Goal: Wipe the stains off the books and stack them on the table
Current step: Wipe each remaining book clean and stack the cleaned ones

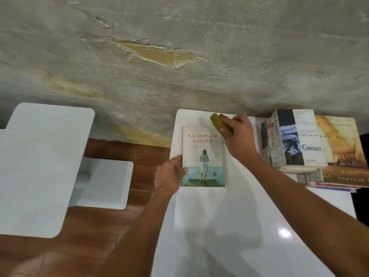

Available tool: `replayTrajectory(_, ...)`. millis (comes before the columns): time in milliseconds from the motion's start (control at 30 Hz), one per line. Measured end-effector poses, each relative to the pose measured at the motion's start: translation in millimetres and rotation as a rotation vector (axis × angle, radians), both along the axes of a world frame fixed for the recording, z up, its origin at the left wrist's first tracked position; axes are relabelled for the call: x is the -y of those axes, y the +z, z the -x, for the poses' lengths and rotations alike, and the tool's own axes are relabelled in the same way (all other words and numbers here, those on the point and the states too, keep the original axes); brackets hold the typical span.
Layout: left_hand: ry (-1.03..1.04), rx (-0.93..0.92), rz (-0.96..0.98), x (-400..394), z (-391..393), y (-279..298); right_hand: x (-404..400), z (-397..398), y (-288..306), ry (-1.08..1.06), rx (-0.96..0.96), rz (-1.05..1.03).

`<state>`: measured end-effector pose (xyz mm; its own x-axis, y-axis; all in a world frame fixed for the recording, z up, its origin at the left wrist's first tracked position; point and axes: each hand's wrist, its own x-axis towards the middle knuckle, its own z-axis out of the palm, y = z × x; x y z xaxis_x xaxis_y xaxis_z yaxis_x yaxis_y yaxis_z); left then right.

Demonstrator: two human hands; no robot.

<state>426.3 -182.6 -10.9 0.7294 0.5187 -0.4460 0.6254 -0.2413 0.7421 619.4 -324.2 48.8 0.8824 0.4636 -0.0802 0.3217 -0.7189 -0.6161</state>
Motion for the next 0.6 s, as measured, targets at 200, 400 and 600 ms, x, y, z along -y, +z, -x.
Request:
replayTrajectory(200,0.056,0.010,0.068,3.0,-5.8,0.1,-22.0,-10.9,-42.4,0.201,0.020,0.250)
replayTrajectory(400,0.173,0.024,0.186,9.7,-2.3,-2.5,-6.2,3.6,-43.4,0.318,-0.017,0.254)
replayTrajectory(600,0.251,0.054,0.192,12.8,-2.1,-3.3,23.3,41.5,-46.4,0.402,-0.028,0.270)
